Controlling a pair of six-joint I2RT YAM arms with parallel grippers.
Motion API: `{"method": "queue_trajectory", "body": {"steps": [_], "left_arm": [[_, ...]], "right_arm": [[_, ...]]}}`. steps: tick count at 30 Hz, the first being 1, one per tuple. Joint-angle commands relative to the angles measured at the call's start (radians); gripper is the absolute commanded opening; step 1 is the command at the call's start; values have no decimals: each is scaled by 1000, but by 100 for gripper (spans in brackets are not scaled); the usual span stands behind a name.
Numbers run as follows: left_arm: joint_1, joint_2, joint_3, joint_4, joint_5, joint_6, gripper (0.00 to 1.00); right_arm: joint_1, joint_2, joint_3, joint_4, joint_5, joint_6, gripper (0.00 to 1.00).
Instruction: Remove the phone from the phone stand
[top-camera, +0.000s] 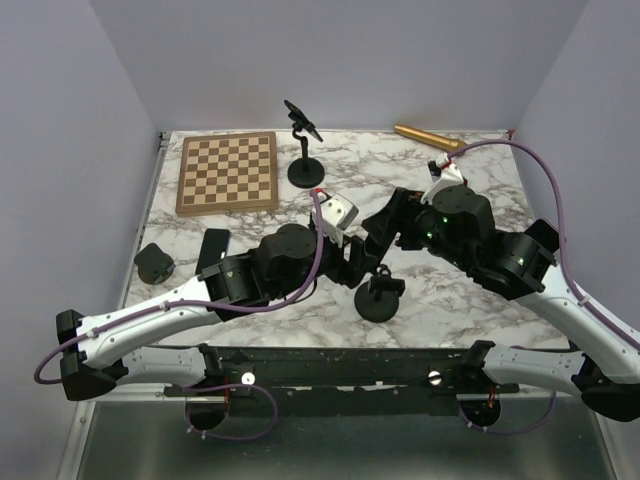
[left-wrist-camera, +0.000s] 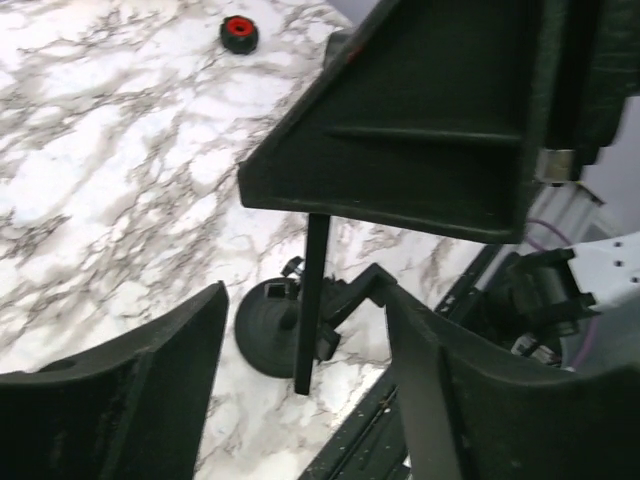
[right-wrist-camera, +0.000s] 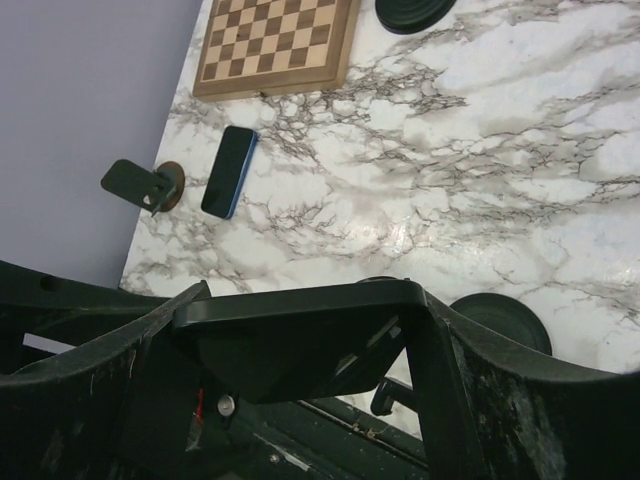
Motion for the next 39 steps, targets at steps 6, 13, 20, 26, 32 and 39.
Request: {"method": "queue_trajectory", "body": {"steps": [6, 13, 20, 26, 32, 39], "left_arm": [[-6, 48, 44, -36, -74, 20, 45], [-4, 50, 14, 35, 11, 11, 34], [8, 62, 29, -4, 22, 29, 15], [16, 39, 11, -2, 23, 51, 0], [84, -37, -51, -59, 48, 64, 0], [322, -175, -156, -274, 86, 48, 0]], "right_arm": [[2, -28, 18, 53, -34, 64, 1], [3, -24, -19, 99, -77, 66, 1], [3, -21, -49, 135, -108, 69, 1], [2, -20, -66, 154, -136, 57, 29], [2, -35, -40, 86, -27, 3, 100], [2, -144, -69, 54, 120, -28, 100]]}}
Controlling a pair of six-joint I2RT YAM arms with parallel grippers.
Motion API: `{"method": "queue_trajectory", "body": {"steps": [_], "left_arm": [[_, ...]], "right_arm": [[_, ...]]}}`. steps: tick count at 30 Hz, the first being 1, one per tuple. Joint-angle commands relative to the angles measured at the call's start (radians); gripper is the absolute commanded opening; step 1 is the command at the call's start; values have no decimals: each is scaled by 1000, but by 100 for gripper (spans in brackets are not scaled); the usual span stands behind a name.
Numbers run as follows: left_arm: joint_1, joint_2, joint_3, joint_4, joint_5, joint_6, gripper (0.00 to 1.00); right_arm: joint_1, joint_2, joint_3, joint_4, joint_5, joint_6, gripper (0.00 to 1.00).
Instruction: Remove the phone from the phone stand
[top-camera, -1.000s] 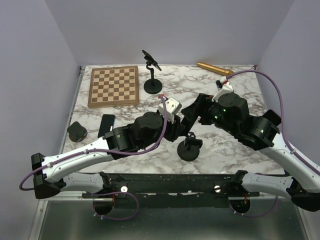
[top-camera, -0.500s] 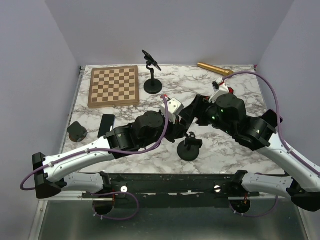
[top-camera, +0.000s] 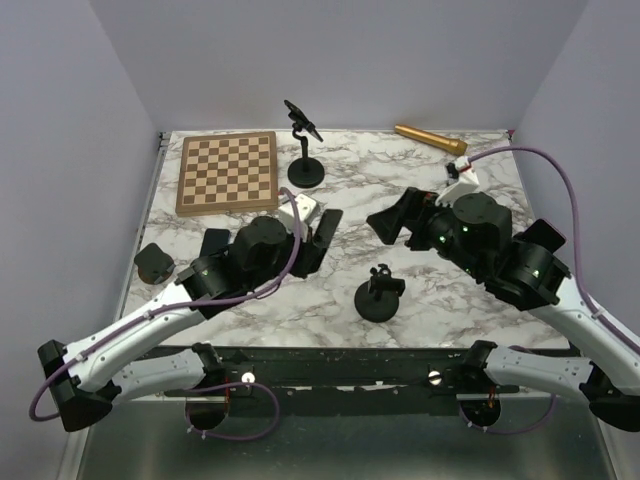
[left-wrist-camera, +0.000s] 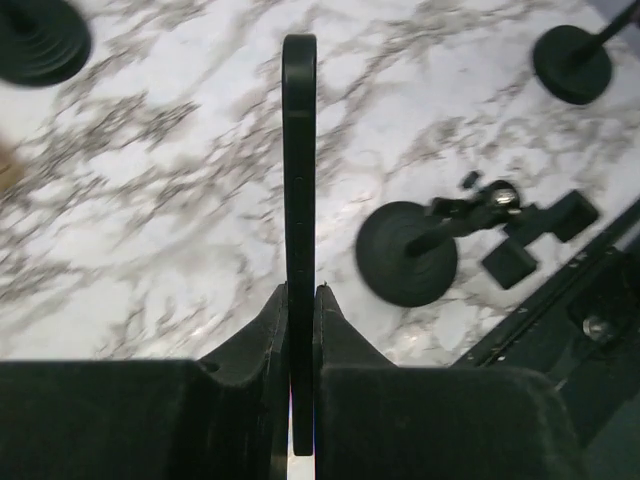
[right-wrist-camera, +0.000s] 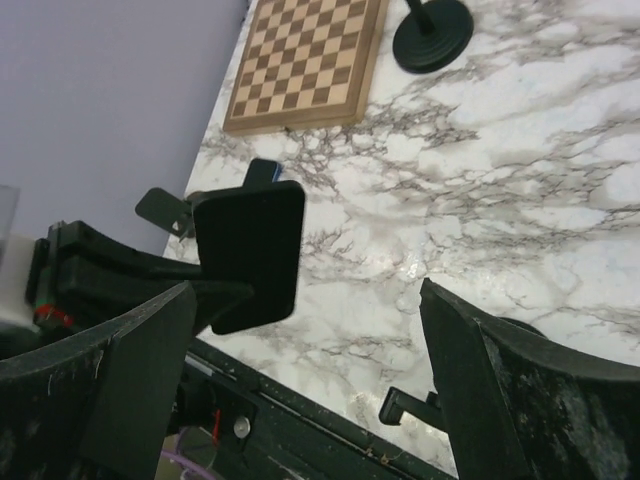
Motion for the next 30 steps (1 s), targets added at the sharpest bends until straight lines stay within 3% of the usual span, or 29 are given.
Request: {"method": "queue_trajectory", "body": {"steps": [1, 6, 10, 15, 24, 30], "left_arm": [[184, -96, -45, -179, 22, 8, 0], [507, -60, -138, -231, 221, 91, 0], [671, 20, -192, -153, 361, 109, 0], [790, 217, -117, -161, 439, 137, 0], [975, 527, 17, -167, 726, 157, 0], [987, 566, 16, -177, 706, 170, 0]], "right_arm": [[5, -96, -17, -29, 144, -38, 100], [5, -138, -46, -33, 175, -59, 100], [5, -127, -49, -22, 106, -80, 100], [5, -129, -64, -29, 50, -60, 100], [5, -148, -75, -29, 26, -72, 100], [5, -167, -91, -42, 37, -74, 100]]}}
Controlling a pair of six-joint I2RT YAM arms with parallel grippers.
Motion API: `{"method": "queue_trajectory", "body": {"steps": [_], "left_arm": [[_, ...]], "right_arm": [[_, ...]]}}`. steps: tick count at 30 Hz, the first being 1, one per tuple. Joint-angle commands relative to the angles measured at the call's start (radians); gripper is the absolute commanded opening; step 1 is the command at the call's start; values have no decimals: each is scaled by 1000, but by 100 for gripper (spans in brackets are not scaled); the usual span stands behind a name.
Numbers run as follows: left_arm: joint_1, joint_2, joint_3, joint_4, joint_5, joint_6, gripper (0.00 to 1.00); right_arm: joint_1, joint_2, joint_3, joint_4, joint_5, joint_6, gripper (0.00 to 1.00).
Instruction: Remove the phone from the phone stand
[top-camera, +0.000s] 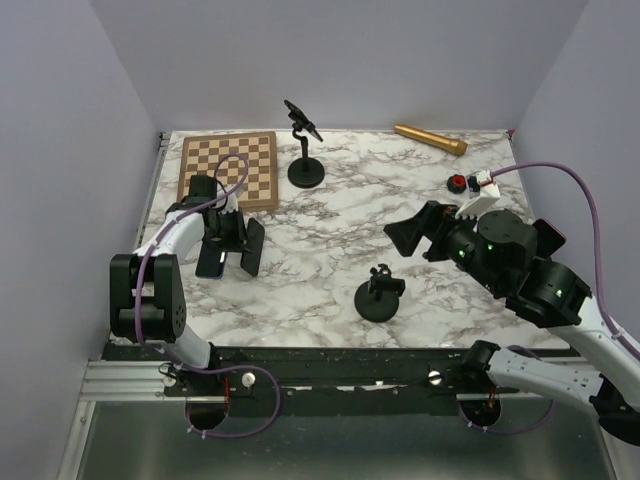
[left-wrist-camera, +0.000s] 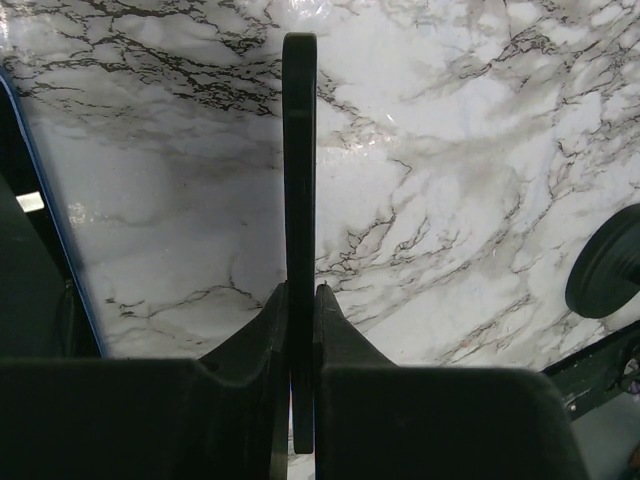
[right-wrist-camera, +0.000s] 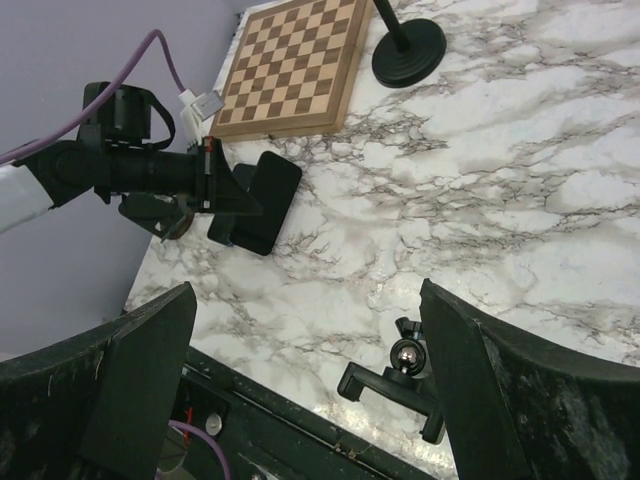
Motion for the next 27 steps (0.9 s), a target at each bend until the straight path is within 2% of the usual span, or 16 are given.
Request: {"method": "queue_trajectory", "body": {"steps": [1, 8, 12, 20, 27], "left_arm": [[27, 0, 23, -5, 63, 23, 0], [33, 26, 17, -32, -20, 41, 0], [33, 43, 21, -35, -2, 41, 0], [33, 59, 21, -46, -58, 28, 0], [33, 96, 42, -66, -94, 21, 10]], "right_arm": [[6, -16, -12, -22, -10, -13, 100], [5, 1, 2, -23, -3, -33, 100], [5, 2, -3, -25, -4, -32, 100], [5, -3, -6, -24, 2, -39, 100], [5, 5, -18, -2, -5, -37, 100]]}}
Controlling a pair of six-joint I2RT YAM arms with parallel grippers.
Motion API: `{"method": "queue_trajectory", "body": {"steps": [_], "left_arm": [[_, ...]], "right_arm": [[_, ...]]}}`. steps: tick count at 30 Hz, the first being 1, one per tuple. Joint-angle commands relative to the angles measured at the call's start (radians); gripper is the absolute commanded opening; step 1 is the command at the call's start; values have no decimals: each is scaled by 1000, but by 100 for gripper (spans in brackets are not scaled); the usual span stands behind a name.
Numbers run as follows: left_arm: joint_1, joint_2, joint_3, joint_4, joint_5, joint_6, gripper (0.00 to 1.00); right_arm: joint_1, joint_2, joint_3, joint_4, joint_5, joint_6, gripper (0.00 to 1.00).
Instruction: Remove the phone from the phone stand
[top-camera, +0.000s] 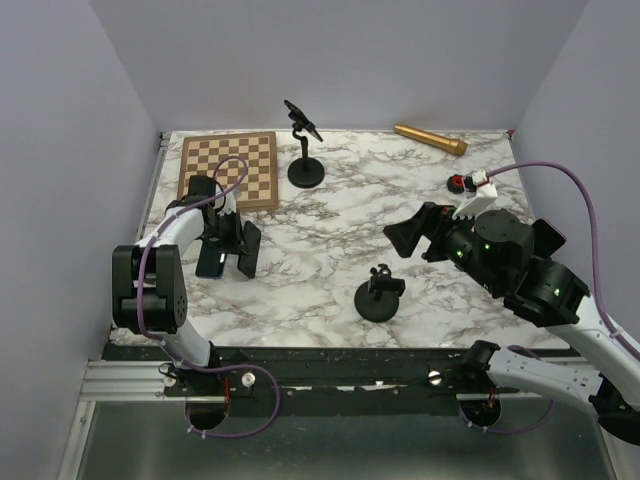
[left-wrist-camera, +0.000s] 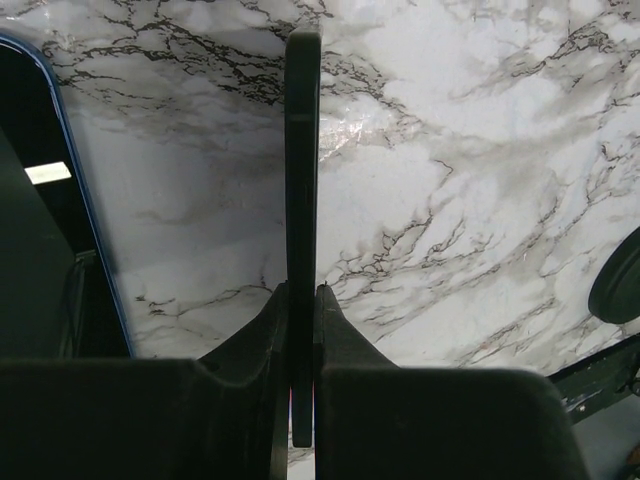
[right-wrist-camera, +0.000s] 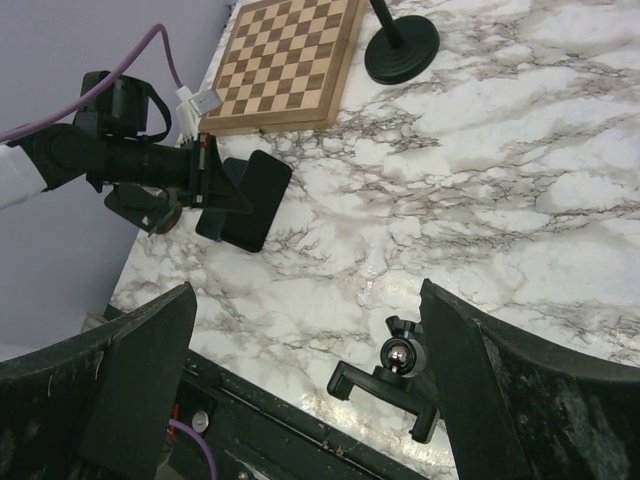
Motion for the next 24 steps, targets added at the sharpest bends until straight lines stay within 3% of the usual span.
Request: {"method": "queue_trajectory", "body": {"steps": [1, 8, 24], "left_arm": [[5, 32, 22, -30, -78, -6, 14], [5, 20, 17, -32, -127, -13, 37], [5, -52, 12, -26, -239, -39, 48]], "right_arm": [[5, 3, -15, 5, -8, -12, 100], [5, 0, -9, -4, -4, -15, 100], [5, 19, -18, 5, -17, -14, 100]]}}
